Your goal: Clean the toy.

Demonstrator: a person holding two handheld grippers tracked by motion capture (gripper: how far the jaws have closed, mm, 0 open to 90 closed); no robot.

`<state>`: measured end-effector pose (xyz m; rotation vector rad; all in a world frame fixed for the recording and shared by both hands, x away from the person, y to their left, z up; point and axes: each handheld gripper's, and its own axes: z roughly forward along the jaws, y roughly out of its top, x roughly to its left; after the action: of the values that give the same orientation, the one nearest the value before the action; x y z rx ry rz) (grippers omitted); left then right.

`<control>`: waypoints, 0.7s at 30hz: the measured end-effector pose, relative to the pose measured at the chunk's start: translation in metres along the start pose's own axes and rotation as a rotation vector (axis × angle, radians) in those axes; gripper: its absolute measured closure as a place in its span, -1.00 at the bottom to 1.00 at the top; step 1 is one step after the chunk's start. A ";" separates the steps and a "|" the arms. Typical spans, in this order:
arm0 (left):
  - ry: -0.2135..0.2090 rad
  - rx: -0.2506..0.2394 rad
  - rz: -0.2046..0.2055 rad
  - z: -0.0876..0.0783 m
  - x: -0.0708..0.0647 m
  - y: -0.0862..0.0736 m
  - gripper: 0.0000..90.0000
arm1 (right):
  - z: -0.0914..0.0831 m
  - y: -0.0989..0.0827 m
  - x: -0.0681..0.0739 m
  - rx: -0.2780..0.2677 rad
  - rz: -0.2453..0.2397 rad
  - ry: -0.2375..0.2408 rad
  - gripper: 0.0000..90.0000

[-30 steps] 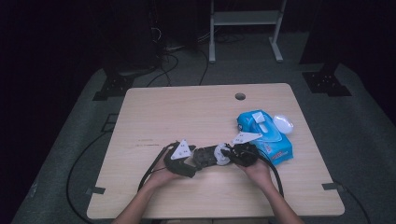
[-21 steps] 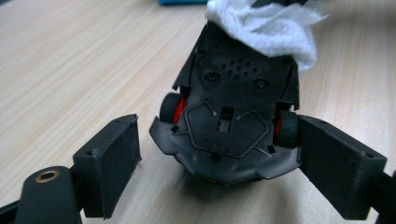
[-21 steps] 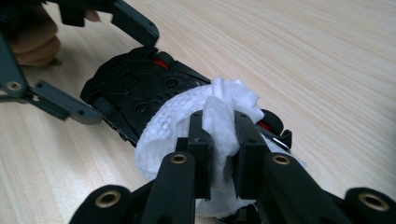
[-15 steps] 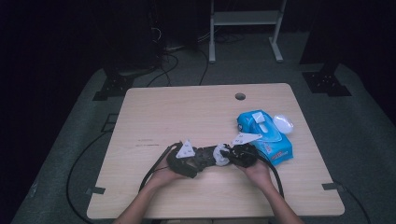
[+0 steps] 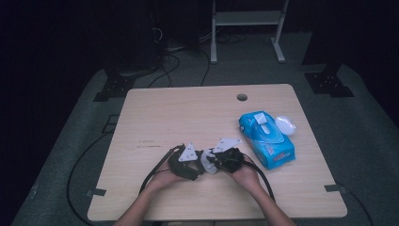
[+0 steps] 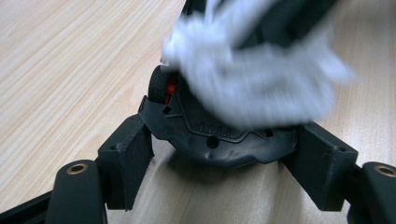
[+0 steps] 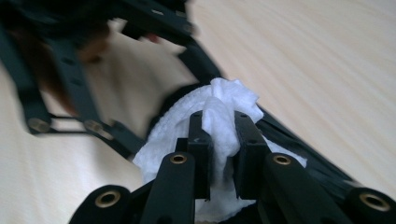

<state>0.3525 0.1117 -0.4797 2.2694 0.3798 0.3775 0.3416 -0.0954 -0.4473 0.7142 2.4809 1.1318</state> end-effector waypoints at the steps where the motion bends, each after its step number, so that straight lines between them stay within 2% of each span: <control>1: 0.002 0.000 0.003 0.000 0.000 0.000 -0.41 | -0.007 -0.005 -0.009 0.007 0.014 -0.033 0.76; 4: 0.001 0.000 0.002 0.000 0.000 0.000 -0.41 | -0.018 -0.013 -0.020 0.018 0.023 -0.091 0.76; 6: -0.001 0.002 -0.002 0.000 0.000 0.001 -0.41 | -0.022 -0.019 -0.025 0.014 0.042 -0.109 0.76; 8: 0.000 0.003 -0.003 0.000 0.000 0.001 -0.41 | -0.022 -0.019 -0.021 0.010 0.034 -0.114 0.76; 10: 0.000 0.003 -0.002 0.000 -0.001 0.001 -0.41 | -0.018 -0.017 -0.014 -0.002 0.019 -0.089 0.76; 12: 0.001 0.005 0.002 0.000 -0.001 0.001 -0.41 | -0.008 -0.013 -0.001 -0.020 -0.013 -0.034 0.76; 14: 0.000 0.005 0.001 -0.001 -0.001 0.000 -0.41 | -0.003 -0.010 0.005 -0.031 -0.025 0.001 0.75; 15: -0.002 0.006 0.001 -0.002 -0.001 0.000 -0.41 | -0.003 -0.009 0.007 -0.030 -0.031 0.000 0.75; 17: -0.002 0.005 0.004 -0.003 0.000 -0.001 -0.41 | -0.004 -0.010 0.003 -0.033 -0.025 -0.006 0.75; 21: -0.006 0.010 0.003 -0.005 0.000 -0.001 -0.41 | -0.021 -0.022 -0.019 -0.029 0.041 -0.083 0.75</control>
<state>0.3510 0.1158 -0.4775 2.2808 0.3764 0.3711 0.3402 -0.1313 -0.4497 0.7904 2.3865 1.1273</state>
